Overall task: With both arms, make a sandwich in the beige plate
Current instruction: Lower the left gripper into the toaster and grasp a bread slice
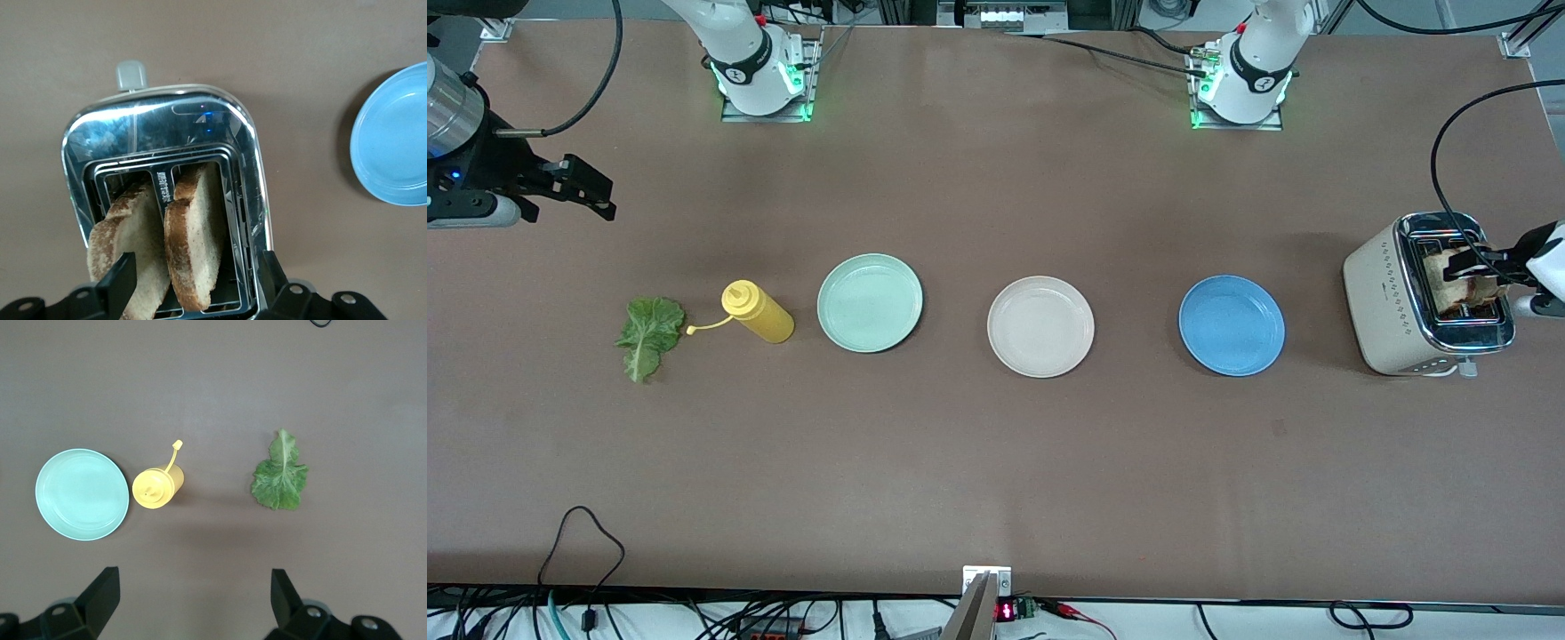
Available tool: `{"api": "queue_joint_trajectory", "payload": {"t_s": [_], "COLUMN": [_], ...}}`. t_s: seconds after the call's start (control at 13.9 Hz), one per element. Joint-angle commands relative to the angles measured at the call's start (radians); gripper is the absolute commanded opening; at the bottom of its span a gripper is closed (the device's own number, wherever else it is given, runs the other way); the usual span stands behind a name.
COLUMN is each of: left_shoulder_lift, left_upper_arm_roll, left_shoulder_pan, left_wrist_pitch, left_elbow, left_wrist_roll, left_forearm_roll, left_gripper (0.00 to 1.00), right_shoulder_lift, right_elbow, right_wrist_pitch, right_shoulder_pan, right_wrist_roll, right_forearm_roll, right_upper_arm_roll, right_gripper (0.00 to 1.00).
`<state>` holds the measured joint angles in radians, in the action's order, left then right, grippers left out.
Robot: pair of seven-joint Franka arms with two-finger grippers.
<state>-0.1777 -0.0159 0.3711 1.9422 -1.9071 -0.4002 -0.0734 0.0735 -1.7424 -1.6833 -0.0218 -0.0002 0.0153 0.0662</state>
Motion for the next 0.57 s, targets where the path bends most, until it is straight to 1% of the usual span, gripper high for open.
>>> {"api": "queue_joint_trajectory", "payload": {"t_s": [0.0, 0.22, 0.29, 0.5], "left_shoulder_lift": [0.024, 0.018, 0.011, 0.000], "left_upper_arm_roll": [-0.010, -0.010, -0.010, -0.010], "left_shoulder_pan": [0.015, 0.031, 0.031, 0.045], "left_wrist_pitch": [0.040, 0.043, 0.043, 0.037], "left_elbow": [-0.052, -0.061, -0.061, -0.059], "left_wrist_roll": [-0.025, -0.025, -0.025, -0.022], "left_forearm_roll": [-0.012, -0.012, -0.012, -0.012], "left_gripper": [0.71, 0.46, 0.30, 0.10], "right_shoulder_lift": [0.022, 0.022, 0.022, 0.020], "right_elbow": [-0.022, -0.020, -0.020, -0.020], "right_wrist_pitch": [-0.015, -0.013, -0.013, -0.015], "right_shoulder_pan": [-0.004, -0.004, -0.004, -0.006], "right_wrist_roll": [0.003, 0.005, 0.006, 0.006], "right_forearm_roll": [-0.006, -0.005, -0.005, -0.006], "right_upper_arm_roll": [0.006, 0.006, 0.006, 0.006], "right_gripper": [1.00, 1.00, 1.00, 1.00]}}
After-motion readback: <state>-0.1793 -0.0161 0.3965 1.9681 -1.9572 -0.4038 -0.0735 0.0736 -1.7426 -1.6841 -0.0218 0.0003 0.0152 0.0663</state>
